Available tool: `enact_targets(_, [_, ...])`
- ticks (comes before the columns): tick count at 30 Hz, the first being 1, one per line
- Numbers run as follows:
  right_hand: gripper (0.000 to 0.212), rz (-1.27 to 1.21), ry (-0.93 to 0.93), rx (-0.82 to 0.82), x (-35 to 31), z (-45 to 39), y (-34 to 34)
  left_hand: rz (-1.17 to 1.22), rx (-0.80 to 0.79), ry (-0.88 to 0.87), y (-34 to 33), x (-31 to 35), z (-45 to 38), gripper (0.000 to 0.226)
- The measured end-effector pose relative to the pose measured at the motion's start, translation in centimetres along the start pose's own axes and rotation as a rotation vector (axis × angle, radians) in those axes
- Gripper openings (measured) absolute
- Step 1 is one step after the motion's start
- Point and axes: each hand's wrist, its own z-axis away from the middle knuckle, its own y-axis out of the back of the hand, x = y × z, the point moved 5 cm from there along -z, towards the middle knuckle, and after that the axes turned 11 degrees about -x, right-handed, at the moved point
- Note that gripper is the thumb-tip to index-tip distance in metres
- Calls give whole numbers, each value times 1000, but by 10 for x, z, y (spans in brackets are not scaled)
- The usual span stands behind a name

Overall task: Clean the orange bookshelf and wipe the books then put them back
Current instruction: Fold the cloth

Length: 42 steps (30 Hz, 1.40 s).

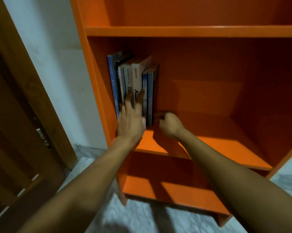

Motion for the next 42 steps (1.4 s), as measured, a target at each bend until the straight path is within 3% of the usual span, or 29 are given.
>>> enact_targets(2, [33,-182,76,157,-1,24,-6,51,17,-74,6,-2,17,76])
enact_targets(4, [31,-346,148,162,1,55,-26,140,23,-126,4,-6,41,58])
enact_targets(6, [31,-437,193,41,3,84,-54,255,95,-195,-1,-8,75,43])
enact_targets(9, [29,-345,207,-197,33,108,-110,366,188,-227,-25,-11,130,28])
enact_targets(11, [25,-229,113,-346,73,118,-153,448,123,-170,-62,-16,161,26])
enact_targets(14, [18,-158,-159,-546,160,144,-217,503,-187,-34,-147,-24,216,32])
enact_targets(17, [31,-55,-408,-654,246,188,-271,513,-693,184,-233,-30,294,50])
enact_targets(19, [40,38,-475,-744,280,224,-301,533,-983,289,-275,-26,352,61])
enact_targets(21, [48,23,-494,-762,300,253,-324,512,-1181,352,-301,-16,395,61])
enact_targets(23, [64,-7,-518,-743,318,275,-345,399,-1272,308,-317,-3,422,62])
enact_targets(26, [75,58,-557,-713,336,288,-365,229,-1278,221,-331,11,444,55])
enact_targets(31, [23,3,-548,-663,339,289,-372,104,-1200,138,-341,18,451,21])
enact_targets(36, [25,-202,-516,-647,351,280,-351,403,-1228,164,-340,18,429,14])
enact_targets(42, [24,-362,-482,-551,324,248,-248,524,-1181,217,-278,55,347,13])
